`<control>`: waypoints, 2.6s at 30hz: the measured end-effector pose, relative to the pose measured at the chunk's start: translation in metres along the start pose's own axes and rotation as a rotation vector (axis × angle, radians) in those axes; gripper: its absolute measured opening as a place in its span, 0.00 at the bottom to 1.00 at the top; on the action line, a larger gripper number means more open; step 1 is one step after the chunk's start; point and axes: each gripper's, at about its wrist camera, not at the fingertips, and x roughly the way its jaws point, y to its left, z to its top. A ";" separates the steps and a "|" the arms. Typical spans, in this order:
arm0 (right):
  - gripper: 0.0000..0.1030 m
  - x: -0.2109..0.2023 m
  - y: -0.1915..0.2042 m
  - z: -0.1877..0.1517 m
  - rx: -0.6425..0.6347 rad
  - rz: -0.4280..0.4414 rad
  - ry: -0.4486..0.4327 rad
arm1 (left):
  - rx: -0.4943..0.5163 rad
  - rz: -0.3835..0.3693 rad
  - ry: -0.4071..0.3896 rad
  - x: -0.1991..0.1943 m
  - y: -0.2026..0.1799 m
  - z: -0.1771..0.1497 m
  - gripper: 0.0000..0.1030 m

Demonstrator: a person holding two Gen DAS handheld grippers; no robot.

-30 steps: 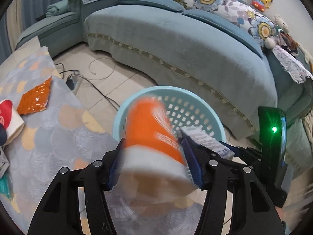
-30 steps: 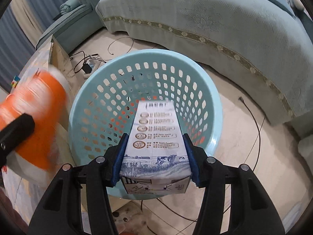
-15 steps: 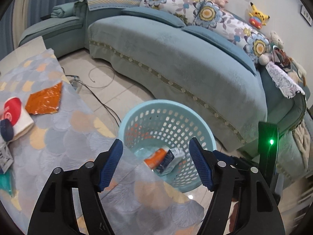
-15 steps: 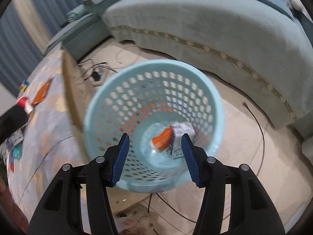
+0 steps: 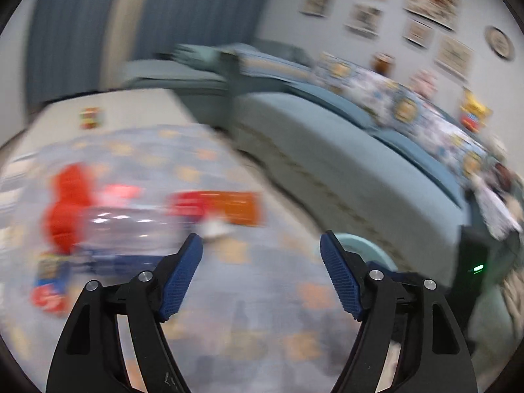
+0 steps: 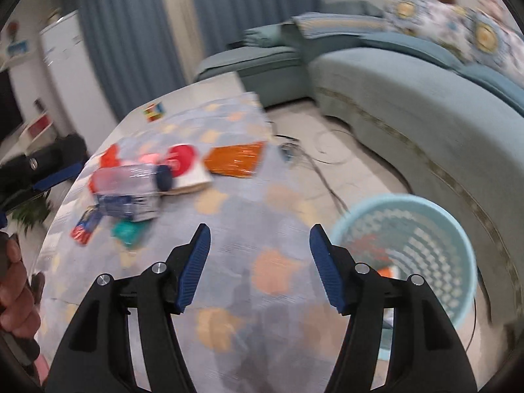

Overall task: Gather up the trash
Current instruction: 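Grasp the red tiger card box with the left tool while the right tool grasps another milk carton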

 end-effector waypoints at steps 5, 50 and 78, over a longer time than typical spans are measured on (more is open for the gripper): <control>0.58 0.030 0.059 0.011 -0.096 0.089 0.030 | -0.080 0.227 -0.010 -0.024 0.090 -0.014 0.74; 0.62 0.115 0.194 0.000 -0.242 0.366 0.254 | -0.347 0.443 0.009 -0.020 0.225 -0.087 0.59; 0.32 0.047 0.201 0.040 -0.252 0.291 0.078 | -0.227 0.285 -0.125 -0.057 0.146 -0.054 0.58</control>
